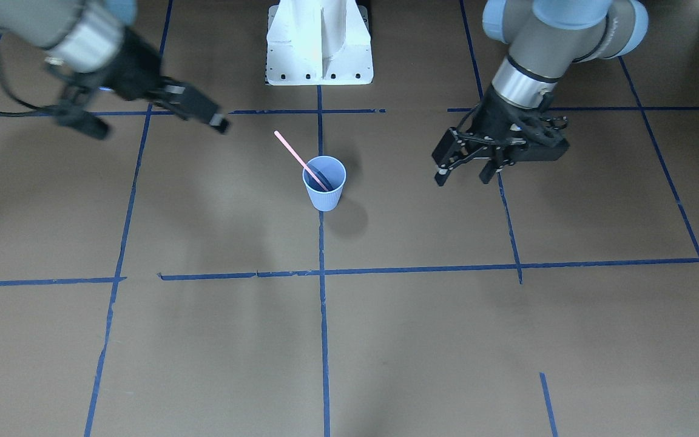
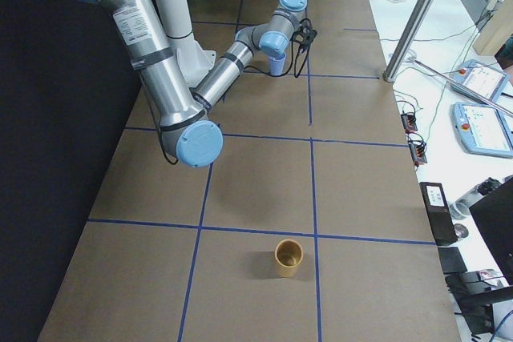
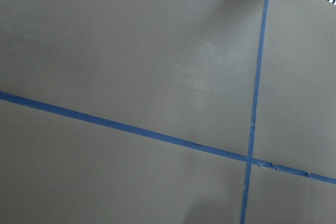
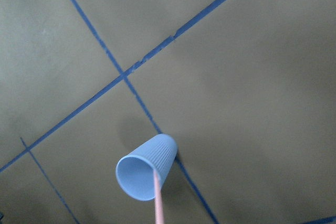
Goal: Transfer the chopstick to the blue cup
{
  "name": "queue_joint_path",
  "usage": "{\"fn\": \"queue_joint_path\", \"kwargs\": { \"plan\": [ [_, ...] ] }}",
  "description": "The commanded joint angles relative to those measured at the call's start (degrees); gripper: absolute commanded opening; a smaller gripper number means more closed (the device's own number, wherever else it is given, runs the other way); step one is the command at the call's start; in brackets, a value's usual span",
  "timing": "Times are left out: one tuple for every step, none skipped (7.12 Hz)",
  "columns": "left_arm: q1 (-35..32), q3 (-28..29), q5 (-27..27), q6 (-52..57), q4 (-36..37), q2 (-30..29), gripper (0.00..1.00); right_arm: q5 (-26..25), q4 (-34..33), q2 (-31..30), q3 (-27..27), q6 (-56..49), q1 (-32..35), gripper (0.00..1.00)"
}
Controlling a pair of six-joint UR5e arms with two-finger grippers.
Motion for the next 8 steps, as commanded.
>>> {"fn": "queue_joint_path", "kwargs": {
  "plan": [
    [-6.31,-3.41,-7.18,11.02,-0.06,10.36,1.0,0.88,-0.01,-13.44,2.21,-20.51,7.42,0.99],
    [-11.31,-3.77,-11.56,19.53,-0.06,15.03,1.0,0.45,-0.1,-18.54,1.85,-32.36,11.53,0.99],
    [-16.92,-3.51,-15.7,28.84,0.28,19.08,1.0,0.35,-0.19,-22.25,-0.15,-44.84,16.45,0.99],
    [-24.38,-2.47,-18.52,43.2,1.33,22.86,1.0,0.27,-0.28,-24.98,-4.61,-60.1,21.8,0.99],
    [-30.02,0.33,-18.99,56.05,4.82,23.85,1.0,-1.3,-0.36,-26.32,-8.83,-72.7,25.6,0.99],
    [-36.43,4.71,-18.99,69.4,8.95,23.17,1.0,-3.4,-0.54,-26.5,-12.87,-84.66,29.03,0.99],
    [-41.1,9.27,-18.99,79.8,11.42,22.2,1.0,-4.21,-4.02,-26.33,-15.87,-94.35,33.42,0.99],
    [-44.81,13.41,-19.43,85.04,13.36,21.59,1.0,-4.65,-9.97,-26.33,-16.6,-105.75,37.29,0.99]
  ]
}}
